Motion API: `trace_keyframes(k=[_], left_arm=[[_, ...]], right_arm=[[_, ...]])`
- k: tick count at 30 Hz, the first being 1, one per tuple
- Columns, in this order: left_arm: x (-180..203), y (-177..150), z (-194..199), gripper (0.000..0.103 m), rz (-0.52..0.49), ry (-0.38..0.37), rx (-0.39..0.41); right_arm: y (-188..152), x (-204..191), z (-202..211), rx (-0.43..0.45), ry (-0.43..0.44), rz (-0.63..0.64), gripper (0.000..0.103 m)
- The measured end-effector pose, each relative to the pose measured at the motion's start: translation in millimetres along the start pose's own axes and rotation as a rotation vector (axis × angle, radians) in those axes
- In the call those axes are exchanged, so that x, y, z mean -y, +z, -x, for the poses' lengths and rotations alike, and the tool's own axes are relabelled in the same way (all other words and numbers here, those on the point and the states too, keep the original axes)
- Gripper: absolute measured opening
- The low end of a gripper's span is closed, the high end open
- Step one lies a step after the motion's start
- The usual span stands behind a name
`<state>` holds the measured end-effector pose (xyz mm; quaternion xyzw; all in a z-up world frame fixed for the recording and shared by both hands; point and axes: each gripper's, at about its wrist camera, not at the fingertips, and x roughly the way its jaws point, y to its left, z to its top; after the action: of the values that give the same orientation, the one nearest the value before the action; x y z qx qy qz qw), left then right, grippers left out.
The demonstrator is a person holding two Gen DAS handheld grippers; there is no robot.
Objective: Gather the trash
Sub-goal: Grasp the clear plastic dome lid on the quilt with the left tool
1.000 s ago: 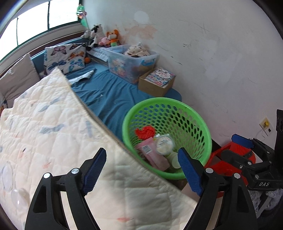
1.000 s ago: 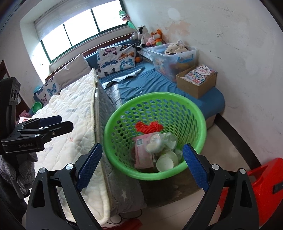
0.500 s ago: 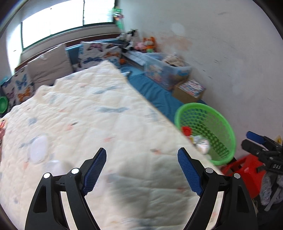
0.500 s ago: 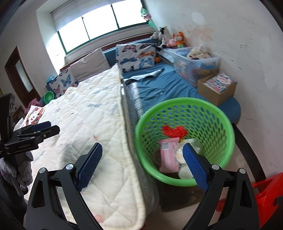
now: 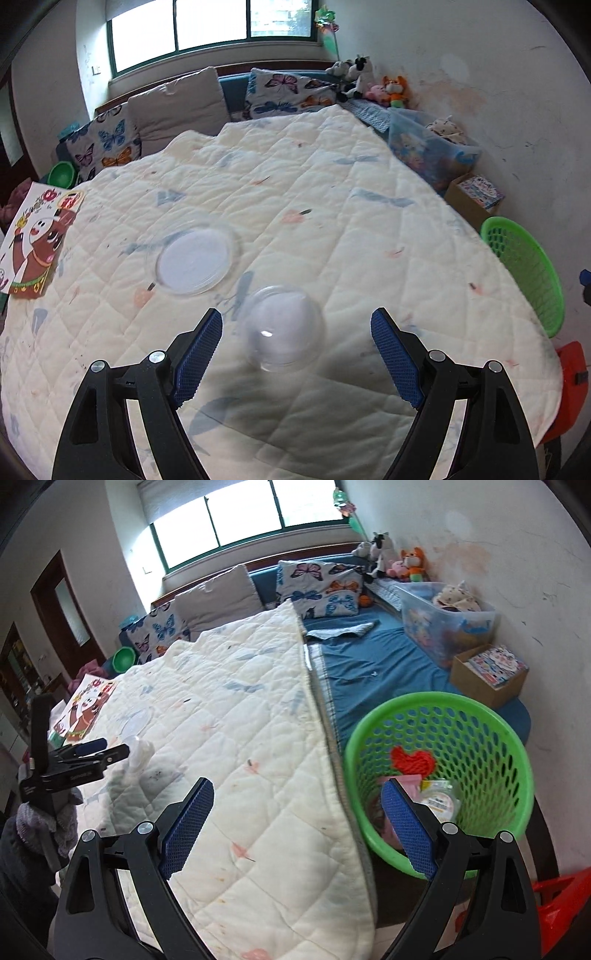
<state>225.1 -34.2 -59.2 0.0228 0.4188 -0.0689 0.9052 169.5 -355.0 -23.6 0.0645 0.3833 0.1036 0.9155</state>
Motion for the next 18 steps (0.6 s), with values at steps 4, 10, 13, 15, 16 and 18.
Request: trace_keyframes(k=[4,10,13,15,16,18], left_arm=[[-10,-2,-16,0.08,0.02,-0.002,-0.026],[-16,-4,-32,0.076,0.033,-0.009,-0.055],[-18,-3,-37,0.074,0.037,-0.013,-0.064],[-19,-3,-40,0.072,0.04,-0.018,-0.066],[-19,-3,-41,0.072,0.04,-0.021,-0.068],[-19,-3,-43,0.072,0.04,-0.023,-0.071]], right_arm=[[2,-12,-8,-0.014,0.013,0.024,0.092],[4,-21,-17,-0.03,0.021,0.036,0.092],[4,-24,-21,-0.037,0.023,0.043,0.092],[5,-26,-24,-0.043,0.024,0.045,0.092],[6,-27,-25,-0.046,0.025,0.046,0.092],[7,-29,-27,-0.05,0.027,0.052,0.092]])
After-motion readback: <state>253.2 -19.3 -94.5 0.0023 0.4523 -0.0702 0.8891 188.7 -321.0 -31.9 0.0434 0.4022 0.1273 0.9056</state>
